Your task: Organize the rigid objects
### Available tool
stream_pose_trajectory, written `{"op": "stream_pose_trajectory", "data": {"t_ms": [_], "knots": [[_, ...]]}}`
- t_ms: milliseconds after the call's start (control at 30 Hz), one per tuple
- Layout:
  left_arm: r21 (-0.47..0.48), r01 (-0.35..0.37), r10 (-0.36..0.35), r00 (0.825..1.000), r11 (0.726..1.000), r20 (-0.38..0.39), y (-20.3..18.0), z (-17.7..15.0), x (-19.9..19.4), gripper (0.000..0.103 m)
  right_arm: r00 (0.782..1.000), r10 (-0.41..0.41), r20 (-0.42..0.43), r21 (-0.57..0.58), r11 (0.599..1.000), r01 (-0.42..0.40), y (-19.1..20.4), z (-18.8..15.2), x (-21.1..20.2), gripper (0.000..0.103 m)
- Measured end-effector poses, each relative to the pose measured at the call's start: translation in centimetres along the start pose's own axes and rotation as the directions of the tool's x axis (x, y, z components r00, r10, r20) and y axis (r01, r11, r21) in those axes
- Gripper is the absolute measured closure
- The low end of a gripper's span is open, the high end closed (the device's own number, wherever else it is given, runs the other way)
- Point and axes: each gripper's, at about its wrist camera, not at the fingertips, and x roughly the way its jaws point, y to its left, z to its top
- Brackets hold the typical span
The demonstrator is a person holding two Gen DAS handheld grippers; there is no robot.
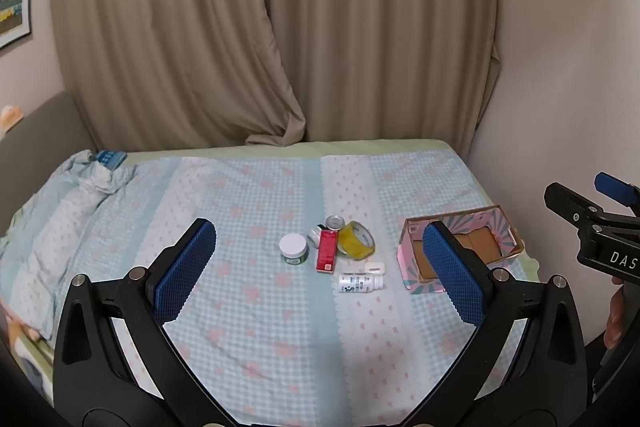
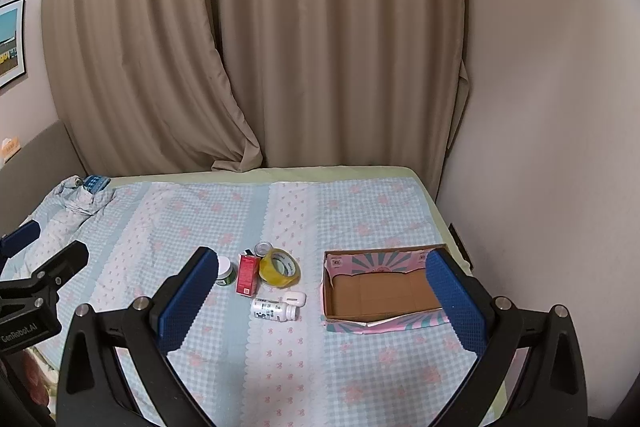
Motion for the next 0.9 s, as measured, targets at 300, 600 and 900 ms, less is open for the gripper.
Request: {"op": "stream_pose_trajectory", "data": {"t_ms": [300, 600, 900], "knots": [[-0.018, 0.002, -0.002, 1.0, 1.0, -0.01, 0.13, -0.3, 0.38, 0.001, 1.0, 0.014, -0.004, 0.003, 1.0, -0.014, -0.32, -0.06, -0.21, 0.0], [-0.027, 0.013, -0.013, 1.0, 1.0, -0.01, -0.07, -0.55, 0.38, 0.001, 1.0, 0.027, -0.01, 0.006, 1.0, -0.027, -0.31, 0.02, -0.39, 0.0], [-0.019, 0.001, -0.002, 1.0, 1.0, -0.01, -0.36, -0.42, 0.59, 0.001, 0.999, 0.034, -0.004, 0.004, 0.999, -0.034, -0.24, 0.32, -0.29, 0.0]]}}
